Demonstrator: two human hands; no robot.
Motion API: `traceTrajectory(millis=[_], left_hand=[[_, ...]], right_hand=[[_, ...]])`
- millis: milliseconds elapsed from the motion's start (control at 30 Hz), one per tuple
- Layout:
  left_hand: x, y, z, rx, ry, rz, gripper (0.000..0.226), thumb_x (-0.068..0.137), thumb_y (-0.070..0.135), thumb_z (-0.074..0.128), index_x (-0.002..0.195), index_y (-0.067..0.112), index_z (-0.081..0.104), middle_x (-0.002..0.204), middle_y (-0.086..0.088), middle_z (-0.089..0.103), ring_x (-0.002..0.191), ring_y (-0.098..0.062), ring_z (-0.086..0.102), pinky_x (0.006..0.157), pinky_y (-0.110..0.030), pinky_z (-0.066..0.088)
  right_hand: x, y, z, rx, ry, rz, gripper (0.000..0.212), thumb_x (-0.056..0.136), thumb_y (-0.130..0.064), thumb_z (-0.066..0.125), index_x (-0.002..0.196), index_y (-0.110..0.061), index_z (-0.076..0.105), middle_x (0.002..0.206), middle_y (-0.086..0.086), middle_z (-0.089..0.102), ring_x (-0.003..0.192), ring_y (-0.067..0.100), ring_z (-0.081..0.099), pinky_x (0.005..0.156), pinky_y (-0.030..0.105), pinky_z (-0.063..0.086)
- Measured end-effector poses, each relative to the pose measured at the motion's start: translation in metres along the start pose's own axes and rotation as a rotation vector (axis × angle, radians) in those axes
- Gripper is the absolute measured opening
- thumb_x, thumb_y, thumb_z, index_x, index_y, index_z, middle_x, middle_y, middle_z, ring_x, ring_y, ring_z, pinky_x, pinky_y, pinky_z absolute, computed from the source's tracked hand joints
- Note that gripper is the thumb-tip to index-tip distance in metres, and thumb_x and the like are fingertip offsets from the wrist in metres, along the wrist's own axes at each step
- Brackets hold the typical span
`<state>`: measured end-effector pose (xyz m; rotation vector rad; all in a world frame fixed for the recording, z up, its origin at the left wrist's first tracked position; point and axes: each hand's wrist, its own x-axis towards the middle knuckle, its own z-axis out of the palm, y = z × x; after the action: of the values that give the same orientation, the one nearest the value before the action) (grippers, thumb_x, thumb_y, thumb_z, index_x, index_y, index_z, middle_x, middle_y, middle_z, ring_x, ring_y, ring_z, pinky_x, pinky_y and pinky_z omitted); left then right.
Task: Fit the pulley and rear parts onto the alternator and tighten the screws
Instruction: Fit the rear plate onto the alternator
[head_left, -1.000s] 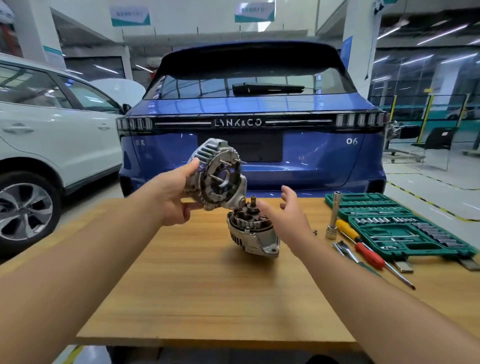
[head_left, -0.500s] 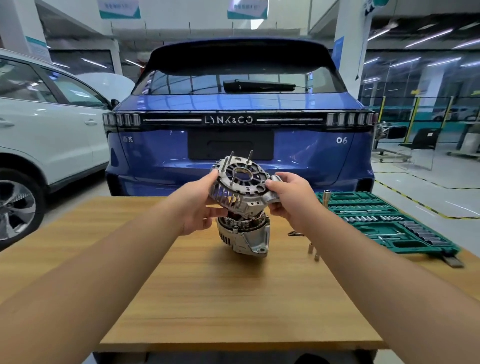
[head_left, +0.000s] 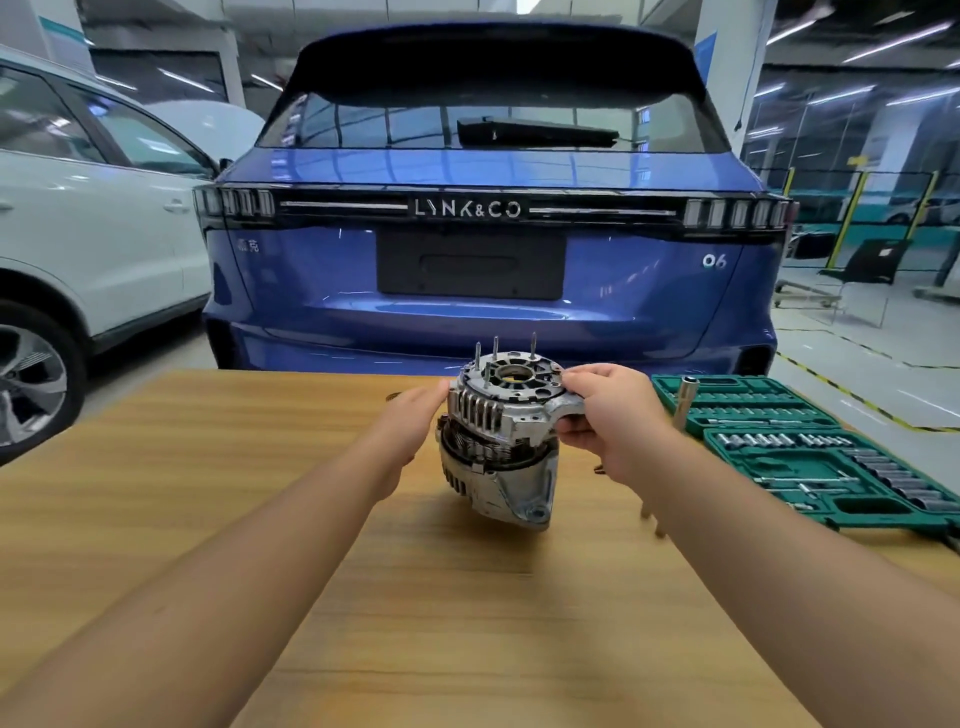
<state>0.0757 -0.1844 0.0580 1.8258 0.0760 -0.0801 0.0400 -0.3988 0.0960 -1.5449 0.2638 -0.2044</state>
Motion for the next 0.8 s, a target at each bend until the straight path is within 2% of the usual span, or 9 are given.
traceTrajectory(millis=[67,133,200,333,467,800], left_hand=[[0.004,-0.006,-0.001,-0.06,-0.035,-0.02,0.063,0.099,0.063,0.042,0.149,0.026,0.042,0.152,-0.003,0.043,0.132,-0.024,0.048,0.109,-0.045,0.041],[0.005,-0.012,-0.001,-0.115,-0.092,-0.03,0.054,0.098,0.065,0.042,0.135,0.028,0.054,0.142,-0.002,0.052,0.121,-0.019,0.055,0.103,-0.042,0.046],[0.005,-0.017,0.001,-0.131,-0.109,-0.016,0.049,0.098,0.065,0.042,0.127,0.03,0.058,0.134,0.001,0.058,0.114,-0.015,0.058,0.098,-0.039,0.05],[0.009,-0.022,0.0,-0.114,-0.087,-0.003,0.05,0.099,0.06,0.046,0.132,0.025,0.058,0.125,0.004,0.063,0.109,-0.015,0.061,0.092,-0.038,0.053],[0.008,-0.026,0.0,-0.105,-0.072,-0.017,0.043,0.1,0.054,0.05,0.13,0.025,0.059,0.116,0.007,0.065,0.105,-0.014,0.063,0.078,-0.034,0.053],[0.009,-0.029,0.006,-0.127,-0.033,-0.05,0.04,0.1,0.051,0.051,0.129,0.025,0.061,0.122,0.003,0.064,0.108,-0.017,0.061,0.08,-0.035,0.053]], right_hand=[[0.003,0.003,0.005,0.017,0.008,0.008,0.006,0.098,-0.019,0.063,0.099,-0.016,0.068,0.097,0.015,0.072,0.056,0.019,0.066,0.055,0.03,0.058],[0.003,0.007,0.012,0.026,0.014,0.013,0.005,0.098,-0.019,0.064,0.098,-0.016,0.068,0.096,0.015,0.072,0.054,0.018,0.066,0.055,0.03,0.058],[0.004,0.011,0.018,0.012,0.006,-0.001,0.005,0.098,-0.019,0.064,0.097,-0.016,0.067,0.096,0.015,0.072,0.053,0.018,0.066,0.054,0.029,0.057],[0.006,0.019,0.025,0.006,-0.015,-0.018,0.007,0.098,-0.021,0.063,0.098,-0.015,0.066,0.098,0.017,0.072,0.05,0.017,0.066,0.053,0.029,0.056],[0.009,0.026,0.022,-0.03,-0.007,-0.026,0.009,0.099,-0.023,0.062,0.102,-0.015,0.066,0.099,0.016,0.072,0.056,0.018,0.068,0.056,0.03,0.057],[0.008,0.035,0.014,-0.109,-0.077,-0.042,0.01,0.099,-0.021,0.061,0.099,-0.015,0.068,0.098,0.016,0.072,0.057,0.019,0.069,0.058,0.031,0.058]])
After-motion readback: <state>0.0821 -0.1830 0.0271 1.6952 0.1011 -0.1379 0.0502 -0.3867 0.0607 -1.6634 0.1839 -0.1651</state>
